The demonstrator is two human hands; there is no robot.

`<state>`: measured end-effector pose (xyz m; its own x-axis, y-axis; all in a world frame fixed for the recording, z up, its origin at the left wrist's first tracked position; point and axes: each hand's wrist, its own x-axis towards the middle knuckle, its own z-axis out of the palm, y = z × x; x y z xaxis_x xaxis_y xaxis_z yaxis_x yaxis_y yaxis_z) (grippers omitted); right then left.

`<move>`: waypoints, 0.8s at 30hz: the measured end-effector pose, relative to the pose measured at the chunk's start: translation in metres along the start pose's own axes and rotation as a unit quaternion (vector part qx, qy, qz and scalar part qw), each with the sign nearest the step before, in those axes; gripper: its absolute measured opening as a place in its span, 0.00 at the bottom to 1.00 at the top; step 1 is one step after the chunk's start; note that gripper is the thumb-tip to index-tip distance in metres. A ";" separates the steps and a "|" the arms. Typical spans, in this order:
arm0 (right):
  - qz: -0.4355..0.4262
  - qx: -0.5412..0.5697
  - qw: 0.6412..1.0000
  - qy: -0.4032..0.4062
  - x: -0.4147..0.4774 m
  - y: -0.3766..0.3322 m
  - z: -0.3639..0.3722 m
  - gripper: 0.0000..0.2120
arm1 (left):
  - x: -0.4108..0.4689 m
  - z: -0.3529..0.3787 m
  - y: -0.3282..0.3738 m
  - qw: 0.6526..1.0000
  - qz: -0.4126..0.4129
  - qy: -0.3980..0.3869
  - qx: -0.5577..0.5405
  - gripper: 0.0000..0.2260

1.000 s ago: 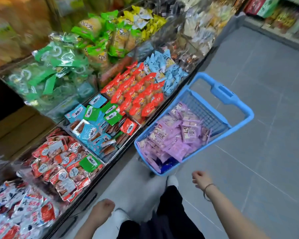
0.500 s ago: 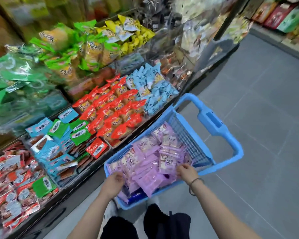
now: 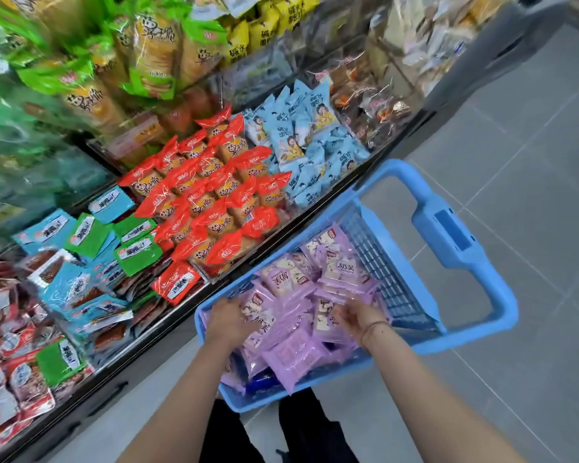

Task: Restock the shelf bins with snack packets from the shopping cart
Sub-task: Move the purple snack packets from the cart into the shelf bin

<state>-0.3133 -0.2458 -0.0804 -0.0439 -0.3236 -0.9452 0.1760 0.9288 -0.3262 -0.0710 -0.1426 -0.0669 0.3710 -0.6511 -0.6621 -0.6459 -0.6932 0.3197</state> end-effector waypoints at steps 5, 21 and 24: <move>-0.055 0.001 0.998 -0.019 -0.006 0.006 -0.002 0.08 | -0.017 0.000 -0.001 0.976 -0.028 -0.007 -0.217 0.18; -0.116 0.035 0.970 -0.211 -0.118 0.030 -0.025 0.13 | -0.074 -0.032 0.027 0.790 -0.071 -0.156 -0.588 0.16; -0.118 0.012 0.958 -0.261 -0.124 0.029 -0.010 0.11 | -0.082 -0.046 0.040 0.752 -0.025 -0.166 -0.638 0.20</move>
<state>-0.3129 -0.1765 0.0266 0.4118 -0.5758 -0.7063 0.2444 0.8164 -0.5232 -0.0966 -0.1317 0.0314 0.0500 -0.6482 -0.7598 0.6071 -0.5844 0.5385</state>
